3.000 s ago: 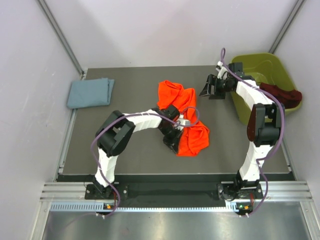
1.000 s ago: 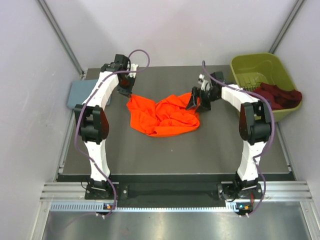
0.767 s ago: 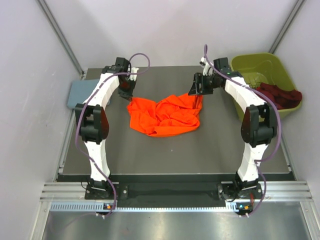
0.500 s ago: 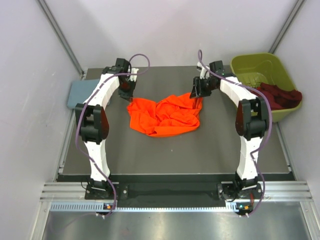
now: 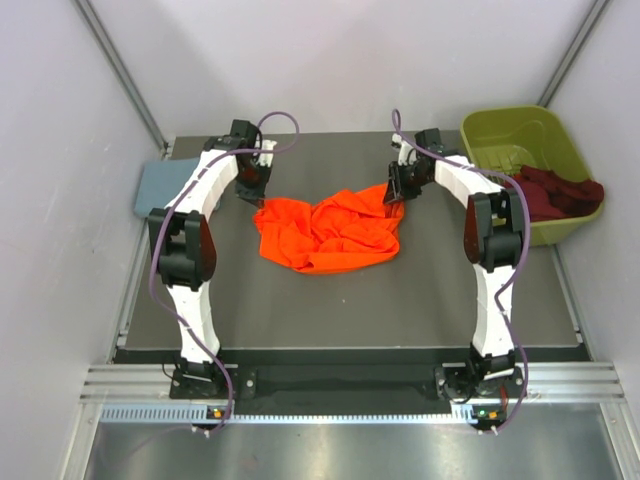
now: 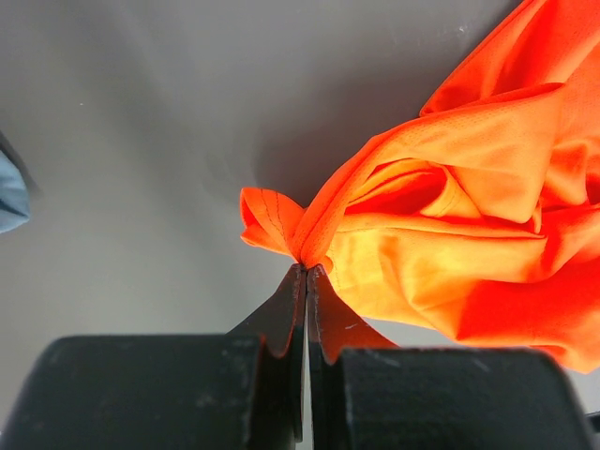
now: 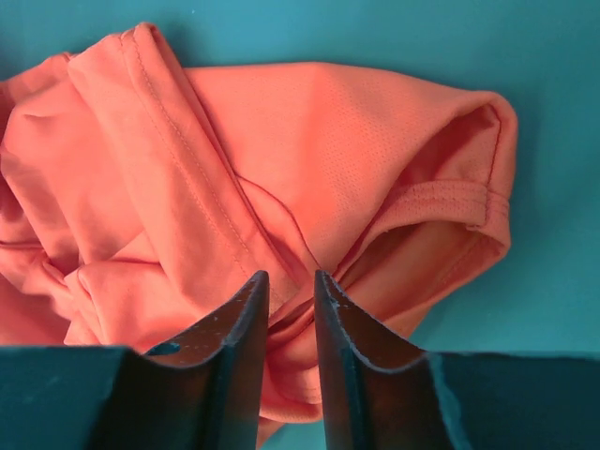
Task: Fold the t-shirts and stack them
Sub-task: Flatten the tshirt out
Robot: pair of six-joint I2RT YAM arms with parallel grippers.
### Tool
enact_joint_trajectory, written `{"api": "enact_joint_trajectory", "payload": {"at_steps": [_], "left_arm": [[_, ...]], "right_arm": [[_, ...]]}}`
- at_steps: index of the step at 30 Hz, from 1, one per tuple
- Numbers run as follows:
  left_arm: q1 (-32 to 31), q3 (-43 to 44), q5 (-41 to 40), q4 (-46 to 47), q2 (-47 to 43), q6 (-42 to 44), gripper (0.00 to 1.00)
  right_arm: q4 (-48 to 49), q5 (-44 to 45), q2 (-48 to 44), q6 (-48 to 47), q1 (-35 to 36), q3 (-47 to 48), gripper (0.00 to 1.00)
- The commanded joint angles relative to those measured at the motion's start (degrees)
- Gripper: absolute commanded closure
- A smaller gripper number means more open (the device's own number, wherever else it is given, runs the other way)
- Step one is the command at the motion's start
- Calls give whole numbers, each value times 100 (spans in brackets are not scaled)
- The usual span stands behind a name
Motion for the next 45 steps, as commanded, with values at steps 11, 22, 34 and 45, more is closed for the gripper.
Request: {"api": "enact_joint_trajectory", "payload": {"at_steps": [11,22,34,45], "left_arm": [[24,53,-19,156,-295,4,100],[24,27,-81,164,-321,12,100],[24,9,-107,173,-339,21,100],[24,53,-99,226,-321,4,100]], "right_arm": [[125,-99,1,-88,-31,135,66],[213,-434,-52,96,-13,-199,69],[283,-478,-87,149,13,-243,99],[318,-478,-368,140,5,257,100]]}}
